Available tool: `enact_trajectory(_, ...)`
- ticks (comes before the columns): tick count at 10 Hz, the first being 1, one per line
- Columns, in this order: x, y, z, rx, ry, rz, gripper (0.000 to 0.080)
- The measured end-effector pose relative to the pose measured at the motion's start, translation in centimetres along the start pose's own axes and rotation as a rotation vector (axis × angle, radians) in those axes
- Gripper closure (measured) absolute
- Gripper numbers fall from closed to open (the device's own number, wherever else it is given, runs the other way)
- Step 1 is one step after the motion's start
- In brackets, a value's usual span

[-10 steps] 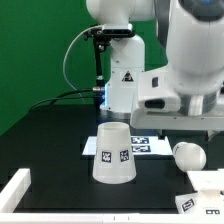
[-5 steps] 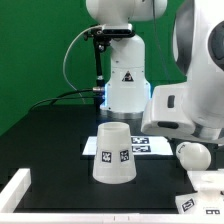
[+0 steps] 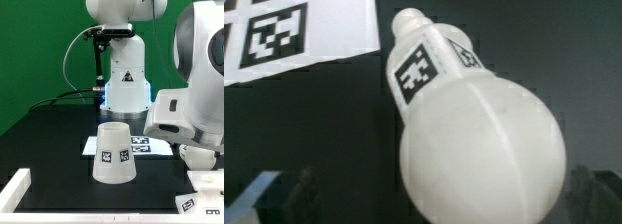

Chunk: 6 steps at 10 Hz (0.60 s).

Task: Assemble lamp

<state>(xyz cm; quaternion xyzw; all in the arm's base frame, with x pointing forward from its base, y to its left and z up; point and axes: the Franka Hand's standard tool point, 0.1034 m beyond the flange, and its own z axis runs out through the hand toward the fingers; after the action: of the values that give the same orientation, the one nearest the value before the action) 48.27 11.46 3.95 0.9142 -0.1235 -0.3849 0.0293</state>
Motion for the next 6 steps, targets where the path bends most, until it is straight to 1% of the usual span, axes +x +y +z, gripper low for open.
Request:
enact_trajectory(2, 0.3, -0.9, 1.2, 0.002, 0.017, 0.022, 0.0101)
enact_trajectory(3, 0.2, -1.2, 1.6, 0.0, 0.013, 0.024, 0.0101)
enact_trajectory(6, -0.4, -1.8, 2.0, -0.001, 0.008, 0.033, 0.0101)
